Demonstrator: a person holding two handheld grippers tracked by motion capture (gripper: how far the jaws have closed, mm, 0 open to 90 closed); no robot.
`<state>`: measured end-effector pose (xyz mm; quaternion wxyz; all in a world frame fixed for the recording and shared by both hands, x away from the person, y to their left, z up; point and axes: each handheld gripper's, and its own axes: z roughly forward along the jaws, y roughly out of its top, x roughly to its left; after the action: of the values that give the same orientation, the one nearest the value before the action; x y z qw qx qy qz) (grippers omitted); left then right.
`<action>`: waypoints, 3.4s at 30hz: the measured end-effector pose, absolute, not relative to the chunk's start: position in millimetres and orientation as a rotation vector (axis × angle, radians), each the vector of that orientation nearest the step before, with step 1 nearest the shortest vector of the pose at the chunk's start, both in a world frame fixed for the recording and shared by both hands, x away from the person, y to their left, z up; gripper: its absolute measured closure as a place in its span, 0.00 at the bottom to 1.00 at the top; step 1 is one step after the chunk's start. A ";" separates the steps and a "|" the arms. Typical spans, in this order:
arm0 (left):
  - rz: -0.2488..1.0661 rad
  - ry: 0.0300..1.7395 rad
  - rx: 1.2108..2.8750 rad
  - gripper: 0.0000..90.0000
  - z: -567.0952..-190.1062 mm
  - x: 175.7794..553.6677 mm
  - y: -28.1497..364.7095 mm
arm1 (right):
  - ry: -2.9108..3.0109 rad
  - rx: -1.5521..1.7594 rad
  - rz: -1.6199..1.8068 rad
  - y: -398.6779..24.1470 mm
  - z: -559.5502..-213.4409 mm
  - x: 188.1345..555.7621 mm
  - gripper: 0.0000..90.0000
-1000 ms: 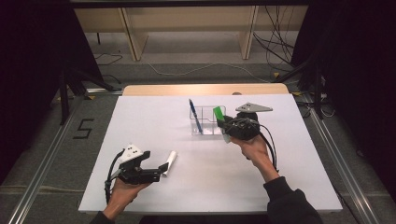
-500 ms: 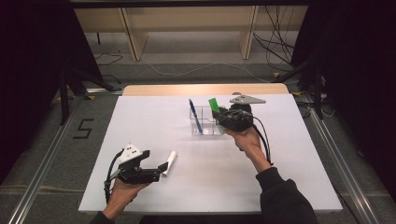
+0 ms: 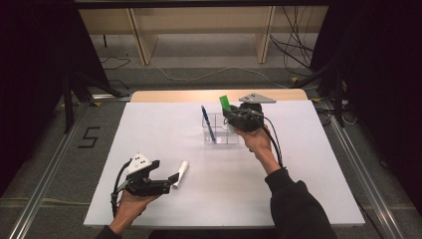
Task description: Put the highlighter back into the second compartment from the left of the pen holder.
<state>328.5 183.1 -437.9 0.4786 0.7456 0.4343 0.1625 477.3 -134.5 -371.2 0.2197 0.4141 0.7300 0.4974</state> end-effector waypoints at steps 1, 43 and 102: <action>0.397 1.060 1.821 0.15 -437.9 328.5 183.2 | 2.015 1.155 1.373 -133.4 -371.0 478.6 0.75; 0.402 1.050 1.818 0.15 -436.5 328.0 184.0 | 1.927 1.167 1.318 -95.8 -384.2 512.4 0.75; 0.395 1.059 1.819 0.15 -437.9 328.4 183.2 | 1.933 1.254 1.339 -113.8 -375.5 495.2 0.33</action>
<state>328.4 183.2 -437.9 0.4794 0.7455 0.4339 0.1617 495.2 -113.8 -375.5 0.2360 0.4572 0.7050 0.4881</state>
